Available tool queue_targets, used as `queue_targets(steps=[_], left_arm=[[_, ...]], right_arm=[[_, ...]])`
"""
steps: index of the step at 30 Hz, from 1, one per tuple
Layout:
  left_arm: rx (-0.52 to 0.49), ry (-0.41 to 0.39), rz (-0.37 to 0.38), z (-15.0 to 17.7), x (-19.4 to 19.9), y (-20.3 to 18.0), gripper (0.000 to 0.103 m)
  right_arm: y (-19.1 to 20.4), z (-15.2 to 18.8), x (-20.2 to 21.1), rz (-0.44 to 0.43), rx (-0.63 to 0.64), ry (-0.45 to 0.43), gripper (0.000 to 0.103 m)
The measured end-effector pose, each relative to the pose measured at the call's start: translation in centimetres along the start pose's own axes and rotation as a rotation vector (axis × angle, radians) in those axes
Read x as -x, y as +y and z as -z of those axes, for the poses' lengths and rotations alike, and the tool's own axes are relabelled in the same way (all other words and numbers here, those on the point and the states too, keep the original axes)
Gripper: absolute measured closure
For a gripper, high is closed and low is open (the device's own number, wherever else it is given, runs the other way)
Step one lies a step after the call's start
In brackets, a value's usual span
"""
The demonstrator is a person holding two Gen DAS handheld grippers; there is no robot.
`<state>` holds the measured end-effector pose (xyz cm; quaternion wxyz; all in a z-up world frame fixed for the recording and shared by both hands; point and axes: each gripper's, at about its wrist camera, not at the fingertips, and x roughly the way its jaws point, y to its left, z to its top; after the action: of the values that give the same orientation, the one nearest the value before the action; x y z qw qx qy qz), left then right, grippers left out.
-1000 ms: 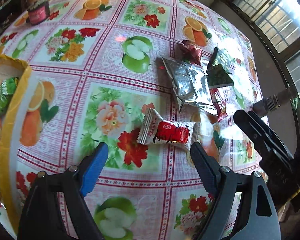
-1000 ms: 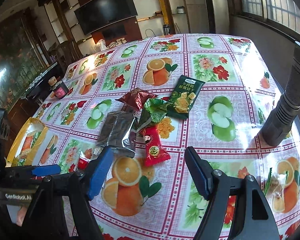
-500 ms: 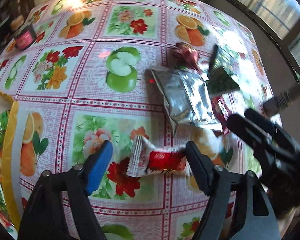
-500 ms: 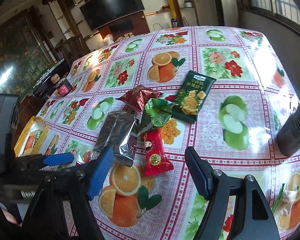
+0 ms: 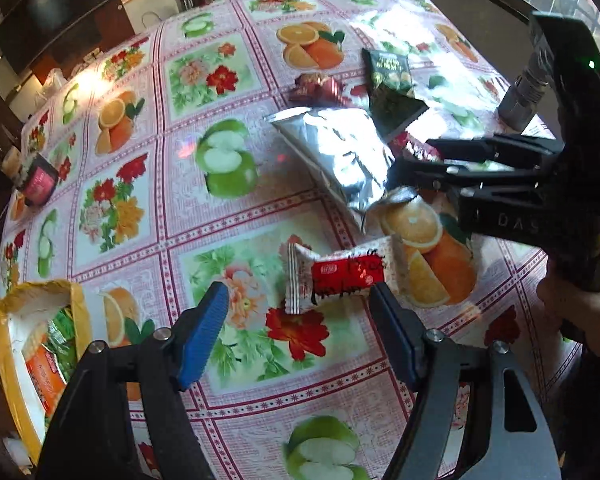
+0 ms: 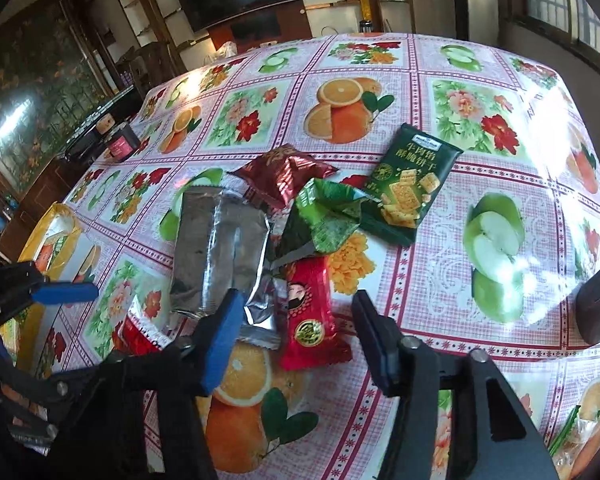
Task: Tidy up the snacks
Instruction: 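Grasp red-and-white candy with left tool while right tool grasps red candy bar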
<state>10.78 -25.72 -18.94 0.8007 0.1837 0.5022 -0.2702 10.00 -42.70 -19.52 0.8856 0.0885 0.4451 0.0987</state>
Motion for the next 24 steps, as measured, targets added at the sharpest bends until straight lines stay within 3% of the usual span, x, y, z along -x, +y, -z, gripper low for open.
queue_targets(steps=[4, 7, 11, 16, 24], left_arm=[[-0.116, -0.043, 0.021, -1.1, 0.5, -1.2, 0.030], [-0.204, 0.009, 0.009, -1.5, -1.1, -2.1, 0.030], [-0.237, 0.095, 0.078, -0.6, -2.8, -3.0, 0.030], [-0.207, 0.141, 0.118, 0.9, -2.2, -2.9, 0.030], [-0.136, 0.153, 0.066, -0.5, -2.5, -1.5, 0.030]], right_arm=[[-0.1, 0.6, 0.3, -0.029, -0.021, 0.002, 0.067], [-0.1, 1.0, 0.7, -0.033, -0.032, 0.001, 0.071], [-0.3, 1.2, 0.8, -0.033, -0.044, -0.001, 0.073], [-0.1, 0.8, 0.5, 0.007, -0.028, -0.007, 0.073], [-0.5, 0.2, 0.3, 0.043, -0.034, -0.015, 0.070]])
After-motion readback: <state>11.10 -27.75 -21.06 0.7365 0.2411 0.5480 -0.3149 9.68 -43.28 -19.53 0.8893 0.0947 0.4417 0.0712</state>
